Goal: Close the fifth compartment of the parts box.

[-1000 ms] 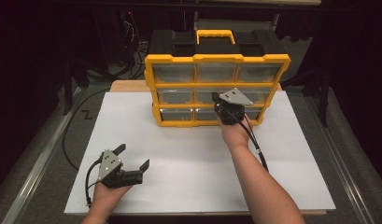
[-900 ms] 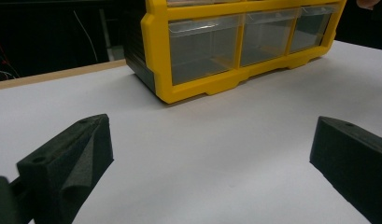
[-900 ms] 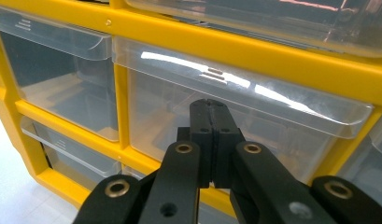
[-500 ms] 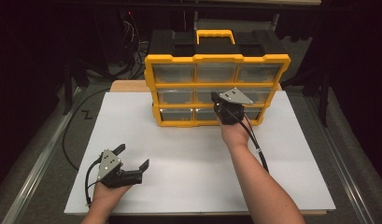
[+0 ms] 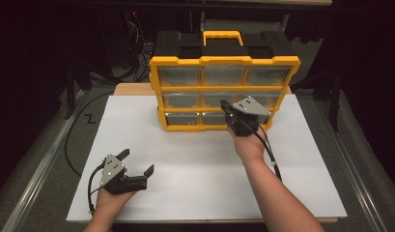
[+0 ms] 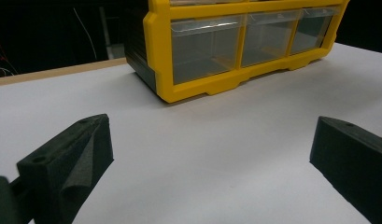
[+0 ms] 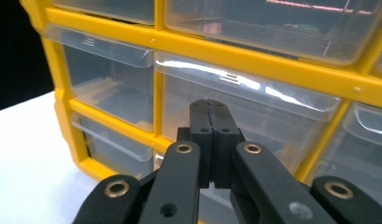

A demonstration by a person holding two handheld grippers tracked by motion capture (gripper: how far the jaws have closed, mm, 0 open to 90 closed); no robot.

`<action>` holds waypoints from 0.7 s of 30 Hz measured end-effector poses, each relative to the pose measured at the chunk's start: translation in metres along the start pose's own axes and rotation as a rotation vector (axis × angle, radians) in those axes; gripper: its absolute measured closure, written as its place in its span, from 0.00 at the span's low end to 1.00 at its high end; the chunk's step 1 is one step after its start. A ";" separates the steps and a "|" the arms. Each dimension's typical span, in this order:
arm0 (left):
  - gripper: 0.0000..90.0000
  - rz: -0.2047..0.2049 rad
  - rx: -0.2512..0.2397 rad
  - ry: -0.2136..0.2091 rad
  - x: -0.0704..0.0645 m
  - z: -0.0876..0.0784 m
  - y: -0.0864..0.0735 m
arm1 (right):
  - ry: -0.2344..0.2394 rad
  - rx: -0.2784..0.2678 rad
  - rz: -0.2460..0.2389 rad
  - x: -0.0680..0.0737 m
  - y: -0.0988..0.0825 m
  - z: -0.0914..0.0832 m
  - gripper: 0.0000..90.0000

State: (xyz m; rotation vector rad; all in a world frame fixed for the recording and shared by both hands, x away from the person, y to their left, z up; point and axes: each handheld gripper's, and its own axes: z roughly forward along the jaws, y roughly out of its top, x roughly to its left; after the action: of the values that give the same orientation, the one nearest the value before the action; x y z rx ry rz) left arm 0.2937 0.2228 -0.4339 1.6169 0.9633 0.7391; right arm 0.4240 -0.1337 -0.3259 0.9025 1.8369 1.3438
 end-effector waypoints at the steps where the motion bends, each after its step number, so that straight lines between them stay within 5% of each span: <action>1: 0.00 0.000 0.000 0.001 0.000 0.000 0.000 | 0.004 -0.001 0.002 0.000 -0.001 -0.003 1.00; 21: 0.00 0.002 0.009 0.004 0.001 0.001 -0.001 | 0.044 0.078 0.048 -0.018 -0.079 -0.049 1.00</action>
State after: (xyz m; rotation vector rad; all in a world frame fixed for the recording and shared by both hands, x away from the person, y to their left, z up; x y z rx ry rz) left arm 0.2951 0.2230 -0.4355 1.6244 0.9696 0.7409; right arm 0.3815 -0.1912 -0.3877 0.9696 1.9246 1.3384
